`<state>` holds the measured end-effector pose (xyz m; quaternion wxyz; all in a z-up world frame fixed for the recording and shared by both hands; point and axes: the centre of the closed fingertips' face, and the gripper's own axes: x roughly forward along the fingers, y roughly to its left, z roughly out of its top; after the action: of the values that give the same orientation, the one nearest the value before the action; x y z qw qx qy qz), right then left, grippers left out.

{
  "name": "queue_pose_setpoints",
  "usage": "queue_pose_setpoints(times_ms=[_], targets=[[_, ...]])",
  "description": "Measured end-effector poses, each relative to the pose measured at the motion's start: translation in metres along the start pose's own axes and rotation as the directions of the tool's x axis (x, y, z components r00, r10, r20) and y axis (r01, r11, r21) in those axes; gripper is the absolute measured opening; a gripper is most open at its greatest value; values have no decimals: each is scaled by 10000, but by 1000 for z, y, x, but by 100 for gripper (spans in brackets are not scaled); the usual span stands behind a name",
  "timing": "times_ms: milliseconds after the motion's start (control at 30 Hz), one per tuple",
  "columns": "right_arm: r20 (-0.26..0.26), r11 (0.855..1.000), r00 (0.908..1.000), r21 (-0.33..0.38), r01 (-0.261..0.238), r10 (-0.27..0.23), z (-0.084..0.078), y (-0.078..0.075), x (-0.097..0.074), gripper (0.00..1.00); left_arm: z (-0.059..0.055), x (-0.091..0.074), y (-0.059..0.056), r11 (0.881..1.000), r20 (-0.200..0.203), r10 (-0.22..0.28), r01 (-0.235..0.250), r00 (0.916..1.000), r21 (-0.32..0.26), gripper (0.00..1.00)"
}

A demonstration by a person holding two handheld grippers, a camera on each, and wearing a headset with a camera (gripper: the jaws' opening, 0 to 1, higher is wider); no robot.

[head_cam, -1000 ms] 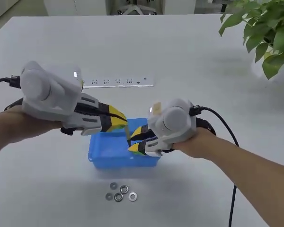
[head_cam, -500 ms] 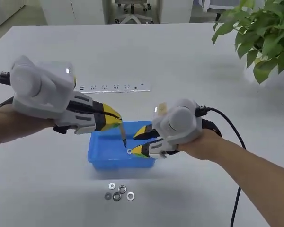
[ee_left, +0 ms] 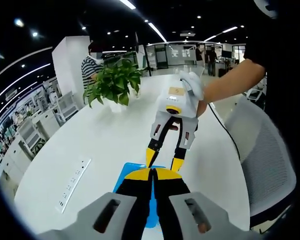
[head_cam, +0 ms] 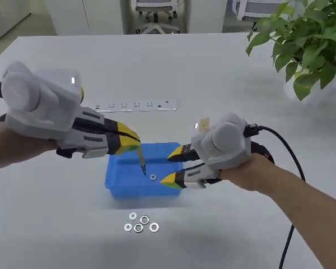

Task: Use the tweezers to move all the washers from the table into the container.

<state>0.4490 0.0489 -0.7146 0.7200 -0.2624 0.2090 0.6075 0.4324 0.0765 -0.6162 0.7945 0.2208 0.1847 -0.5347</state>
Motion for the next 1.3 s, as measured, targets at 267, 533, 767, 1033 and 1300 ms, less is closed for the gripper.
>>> queue_pose_setpoints(times_ms=[267,533,767,1033,1300], targets=[[24,9994,9996,213,281,-282,-5,6,-16,38,4,-5,-12,9999,2,-93,93,10000,127,4],[115,9970,9986,572,514,-521,-12,16,-28,43,7,-9,-26,9997,59,-173,172,9998,172,4],[153,9947,9979,818,622,-636,-17,25,-33,51,4,-8,-39,9993,83,-350,349,9994,124,4],[195,9927,9977,1035,623,-647,-25,35,-35,58,-3,-1,-54,9981,61,-614,613,9981,93,4],[236,9921,9980,1122,556,-586,-32,44,-35,61,-9,5,-65,9966,70,-826,826,9966,44,4]])
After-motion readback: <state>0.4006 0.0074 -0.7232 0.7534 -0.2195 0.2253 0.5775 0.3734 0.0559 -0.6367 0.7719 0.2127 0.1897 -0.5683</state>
